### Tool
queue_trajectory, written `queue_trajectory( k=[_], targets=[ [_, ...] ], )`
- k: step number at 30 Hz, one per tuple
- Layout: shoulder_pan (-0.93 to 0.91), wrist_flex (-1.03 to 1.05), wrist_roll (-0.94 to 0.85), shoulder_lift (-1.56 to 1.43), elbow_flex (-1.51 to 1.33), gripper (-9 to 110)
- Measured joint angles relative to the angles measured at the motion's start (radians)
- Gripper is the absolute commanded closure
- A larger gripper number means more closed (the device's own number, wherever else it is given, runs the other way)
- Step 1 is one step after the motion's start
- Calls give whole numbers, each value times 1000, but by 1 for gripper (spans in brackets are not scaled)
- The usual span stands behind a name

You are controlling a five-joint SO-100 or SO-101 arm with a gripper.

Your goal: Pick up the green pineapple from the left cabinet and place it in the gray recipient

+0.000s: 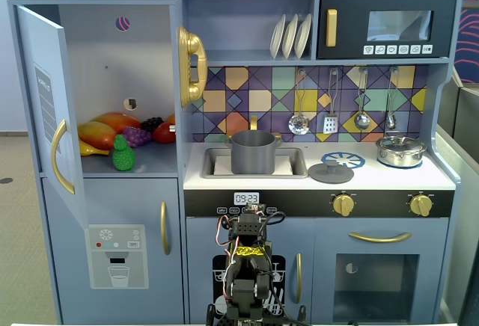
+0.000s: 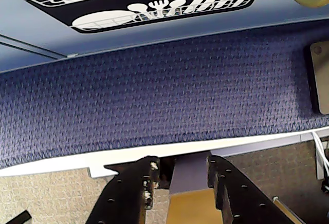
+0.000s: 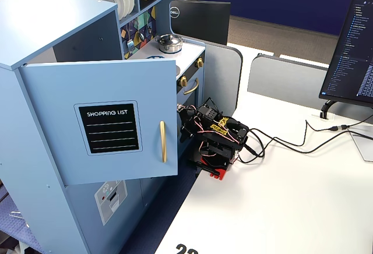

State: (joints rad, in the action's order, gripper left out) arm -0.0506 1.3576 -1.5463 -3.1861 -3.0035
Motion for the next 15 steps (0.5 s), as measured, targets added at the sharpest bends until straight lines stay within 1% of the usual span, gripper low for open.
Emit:
queue_trajectory(
  k=[2, 3, 5, 7, 9, 11, 13, 15],
  targets=[
    [18, 0, -2, 0, 0, 101],
    [63, -3, 0, 0, 0, 101],
    [181, -37, 6, 2, -3, 101],
    [333, -132, 28, 5, -6, 96],
    [488, -337, 54, 11, -8, 93],
    [634, -591, 57, 6, -9, 89],
    [758, -848, 12, 32, -6, 86],
    [848, -1094, -25, 80, 23, 87]
  ],
)
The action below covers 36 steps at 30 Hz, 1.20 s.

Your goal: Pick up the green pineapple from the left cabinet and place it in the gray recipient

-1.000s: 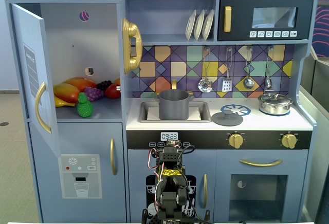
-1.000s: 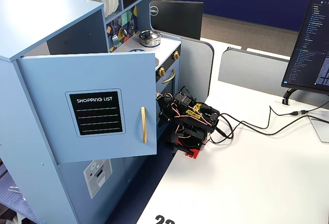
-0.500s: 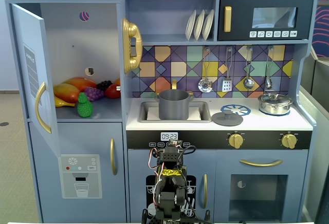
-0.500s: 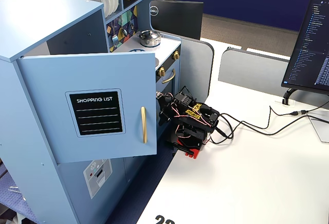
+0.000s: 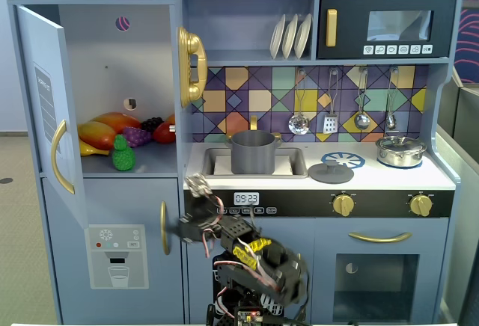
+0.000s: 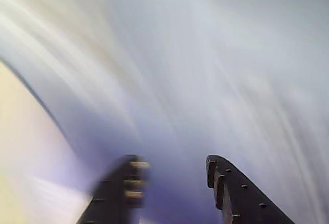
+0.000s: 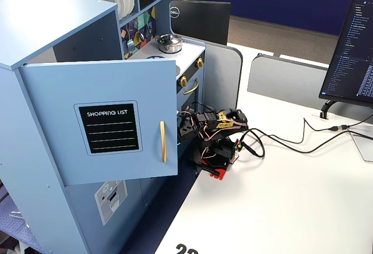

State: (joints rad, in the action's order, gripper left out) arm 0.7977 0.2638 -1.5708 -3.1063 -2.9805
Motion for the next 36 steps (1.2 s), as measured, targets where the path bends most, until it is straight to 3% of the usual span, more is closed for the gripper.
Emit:
queue_trajectory(
  k=[3, 7, 16, 22, 36],
  targets=[
    [63, -215, -75, 52, 77, 88],
    [81, -321, -137, 181, 196, 84],
    [26, -520, -60, 535, 451, 69],
    [9, -603, 26, 756, 571, 67],
    [9, -629, 40, 1097, 811, 59]
  ],
)
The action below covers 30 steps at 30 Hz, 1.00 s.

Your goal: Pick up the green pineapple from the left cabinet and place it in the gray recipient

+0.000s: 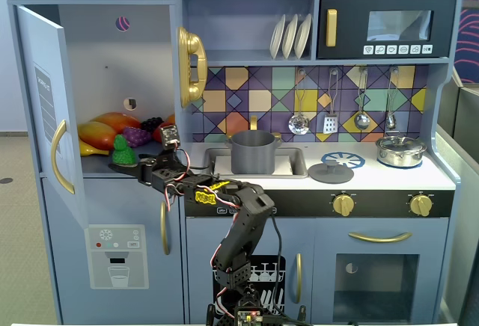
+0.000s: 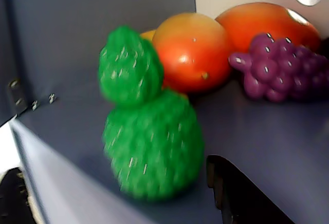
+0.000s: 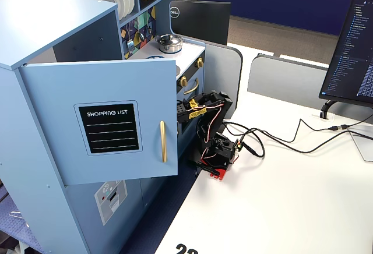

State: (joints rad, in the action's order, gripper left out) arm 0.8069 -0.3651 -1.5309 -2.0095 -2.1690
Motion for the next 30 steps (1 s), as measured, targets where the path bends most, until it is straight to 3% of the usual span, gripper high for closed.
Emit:
queue_trajectory(
  k=[8, 13, 21, 30],
  targets=[
    [0, -2, -18, 175, 153, 65],
    [15, -17, -80, 275, 253, 101],
    [80, -74, -164, 167, 179, 101],
    [181, -167, -336, -397, -242, 101]
  ],
)
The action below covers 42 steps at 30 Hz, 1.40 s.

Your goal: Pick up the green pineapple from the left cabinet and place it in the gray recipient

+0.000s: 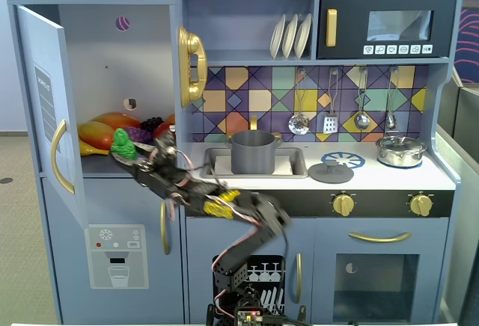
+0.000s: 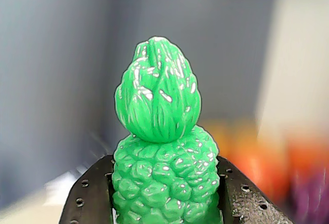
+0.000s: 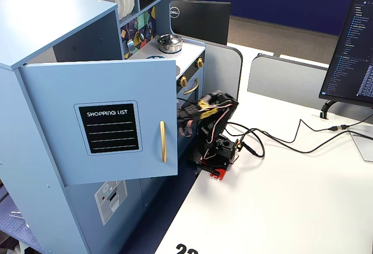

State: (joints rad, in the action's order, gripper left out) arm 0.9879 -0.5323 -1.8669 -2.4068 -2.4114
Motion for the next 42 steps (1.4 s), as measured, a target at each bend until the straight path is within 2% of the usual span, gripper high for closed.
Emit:
queue_trajectory(
  k=[4, 10, 17, 19, 23, 29, 31, 34, 36, 42],
  targets=[
    [-97, -66, -17, -215, -127, 101],
    [-414, -37, 66, -419, -138, 101],
    [-810, 247, 296, -400, 60, 101],
    [-871, 353, 336, -354, 138, 101],
    [-943, 537, 368, -225, 276, 101],
    [-1039, 591, 385, 40, 426, 97],
    [-1045, 591, 379, 135, 471, 92],
    [-1051, 591, 371, 253, 535, 73],
    [-1065, 586, 387, 298, 557, 67],
    [-1058, 558, 388, 316, 569, 65]
  ],
)
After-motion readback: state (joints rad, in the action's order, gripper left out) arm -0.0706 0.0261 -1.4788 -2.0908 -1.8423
